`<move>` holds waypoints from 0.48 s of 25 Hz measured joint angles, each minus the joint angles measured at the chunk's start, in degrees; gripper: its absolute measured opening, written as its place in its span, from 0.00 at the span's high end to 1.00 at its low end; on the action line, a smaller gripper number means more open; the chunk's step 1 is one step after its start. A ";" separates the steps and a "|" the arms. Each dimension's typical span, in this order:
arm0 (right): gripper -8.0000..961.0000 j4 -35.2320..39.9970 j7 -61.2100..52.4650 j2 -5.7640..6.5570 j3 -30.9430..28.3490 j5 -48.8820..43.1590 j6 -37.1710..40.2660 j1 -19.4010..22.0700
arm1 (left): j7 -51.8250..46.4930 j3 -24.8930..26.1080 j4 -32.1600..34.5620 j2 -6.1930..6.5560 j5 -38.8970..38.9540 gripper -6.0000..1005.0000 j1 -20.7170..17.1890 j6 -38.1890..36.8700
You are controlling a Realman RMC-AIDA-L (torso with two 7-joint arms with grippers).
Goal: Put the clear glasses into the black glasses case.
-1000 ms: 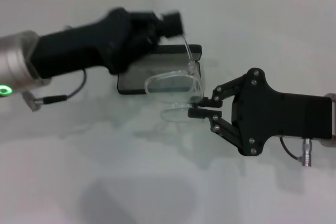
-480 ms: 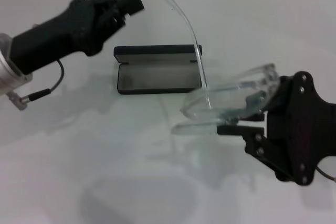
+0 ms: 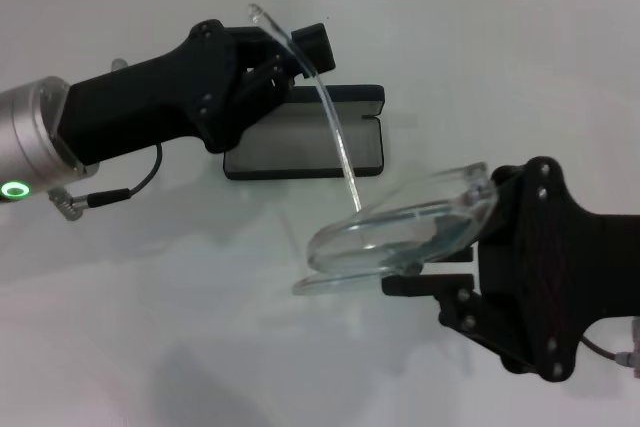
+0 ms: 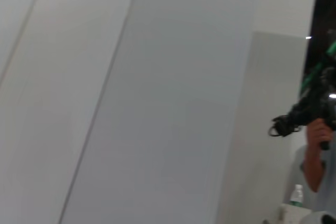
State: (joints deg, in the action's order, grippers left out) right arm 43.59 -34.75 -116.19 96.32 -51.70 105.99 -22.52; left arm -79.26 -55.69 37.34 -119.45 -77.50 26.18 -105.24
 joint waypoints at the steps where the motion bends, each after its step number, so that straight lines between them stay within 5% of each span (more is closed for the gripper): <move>1: 0.94 -0.04 0.07 0.00 0.36 0.01 -0.32 -0.07 | 0.15 -0.18 0.02 -0.01 0.12 0.94 0.12 -0.59; 12: 0.94 -0.17 -0.02 0.00 1.25 0.12 -3.99 -0.24 | 0.25 -2.20 0.11 -0.15 1.12 0.94 0.82 -2.99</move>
State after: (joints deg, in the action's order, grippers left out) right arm 43.42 -34.77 -116.19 97.57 -51.58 102.00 -22.76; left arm -79.02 -57.90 37.44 -119.60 -76.39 26.99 -108.24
